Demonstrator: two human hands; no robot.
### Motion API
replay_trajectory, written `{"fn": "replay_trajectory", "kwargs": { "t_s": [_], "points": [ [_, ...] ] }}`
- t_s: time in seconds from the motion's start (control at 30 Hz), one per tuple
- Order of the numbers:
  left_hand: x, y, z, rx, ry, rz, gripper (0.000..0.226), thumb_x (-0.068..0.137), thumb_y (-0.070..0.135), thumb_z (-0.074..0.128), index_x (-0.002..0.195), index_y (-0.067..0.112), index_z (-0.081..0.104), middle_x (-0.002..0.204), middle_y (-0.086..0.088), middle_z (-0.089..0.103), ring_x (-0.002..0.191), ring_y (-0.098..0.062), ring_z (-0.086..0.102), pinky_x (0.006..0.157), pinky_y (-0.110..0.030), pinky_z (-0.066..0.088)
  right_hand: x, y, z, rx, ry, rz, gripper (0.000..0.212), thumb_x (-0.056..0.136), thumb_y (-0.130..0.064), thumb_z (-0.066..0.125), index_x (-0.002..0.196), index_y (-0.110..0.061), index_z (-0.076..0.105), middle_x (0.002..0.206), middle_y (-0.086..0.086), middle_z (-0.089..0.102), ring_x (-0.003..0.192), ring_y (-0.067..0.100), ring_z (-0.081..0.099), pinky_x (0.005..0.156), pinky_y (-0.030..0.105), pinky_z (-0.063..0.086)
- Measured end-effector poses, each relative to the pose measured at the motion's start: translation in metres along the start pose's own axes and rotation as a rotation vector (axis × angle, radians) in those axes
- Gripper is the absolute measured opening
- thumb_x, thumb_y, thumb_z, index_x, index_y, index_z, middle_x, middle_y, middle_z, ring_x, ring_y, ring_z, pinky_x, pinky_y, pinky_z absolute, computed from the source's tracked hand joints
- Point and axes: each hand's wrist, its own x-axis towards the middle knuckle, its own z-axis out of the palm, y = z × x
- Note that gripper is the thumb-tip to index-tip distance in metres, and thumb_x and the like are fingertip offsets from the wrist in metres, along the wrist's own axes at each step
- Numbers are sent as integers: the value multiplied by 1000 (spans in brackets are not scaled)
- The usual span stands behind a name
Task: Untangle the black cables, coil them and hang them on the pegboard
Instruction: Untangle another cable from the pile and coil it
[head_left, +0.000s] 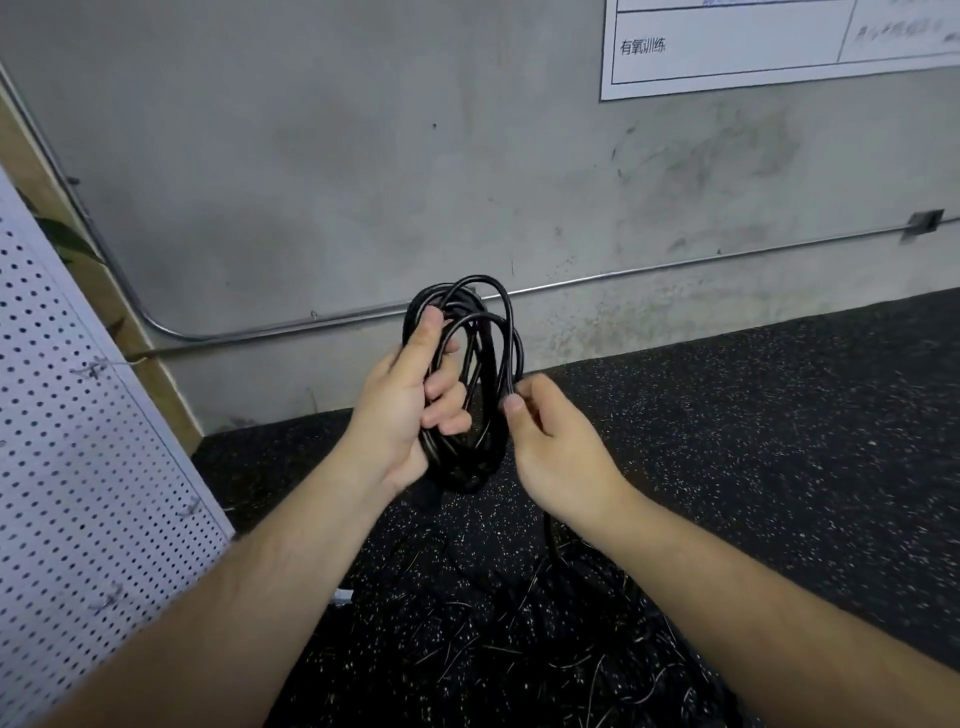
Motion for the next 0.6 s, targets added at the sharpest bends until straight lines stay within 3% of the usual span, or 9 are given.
{"fn": "replay_trajectory", "kwargs": {
  "t_s": [0.1,0.17,0.23,0.33,0.37,0.4,0.47,0.5,0.6],
  "points": [
    [0,5,0,-124,-64,-44,33,92,48,56,83,16,57,48,9,27,30,-2,23,32,-17,23,4,-5,1,106,147,105,12,103,-39,50,103,-29,43,113,0,50,97,7,51,85,29,42],
    [-2,8,-3,-189,-115,-83,33,95,47,52,84,16,56,47,9,27,29,-2,24,30,-16,24,9,-13,-4,265,98,207,43,97,-58,52,125,-28,39,123,-2,54,108,10,56,98,37,47],
    [-5,8,-5,-218,-194,-147,34,95,48,49,86,16,56,46,9,27,27,-2,25,30,-15,23,12,-22,-10,392,-24,319,65,92,-76,40,139,-32,38,123,-6,63,106,8,64,87,35,55],
    [-9,5,-3,-173,-231,-205,36,96,49,49,88,15,55,47,9,29,28,-1,26,30,-16,23,12,-24,-15,399,-37,357,71,94,-77,16,120,-31,63,86,-13,73,64,-5,66,50,14,48],
    [-10,3,-2,-117,-187,-192,36,96,49,51,90,14,55,50,8,30,30,-2,26,31,-17,24,13,-22,-15,366,-40,358,81,93,-76,10,120,-27,68,85,-10,73,62,-4,65,50,13,45],
    [-10,0,0,-32,-120,-155,38,95,49,53,94,12,55,53,6,32,34,-5,27,33,-19,25,14,-18,-14,329,-41,341,88,93,-76,6,126,-22,68,94,-4,73,71,1,66,58,16,45],
    [-10,-7,3,167,36,-40,38,98,49,54,101,11,52,61,2,39,42,-10,32,36,-22,29,14,-16,-12,291,-25,262,85,97,-74,9,136,-20,60,121,5,70,99,12,64,80,25,44],
    [-10,-11,4,258,97,13,36,101,48,52,101,12,51,64,1,42,46,-11,35,37,-24,32,14,-14,-12,280,-20,224,74,99,-72,14,134,-23,58,127,7,68,103,14,62,85,27,43],
    [-10,-21,5,471,150,103,29,106,48,43,101,21,52,65,4,47,51,-13,40,42,-28,39,15,-11,-11,305,-33,178,40,107,-56,23,121,-33,51,104,2,68,80,8,62,71,19,49]
  ]
}}
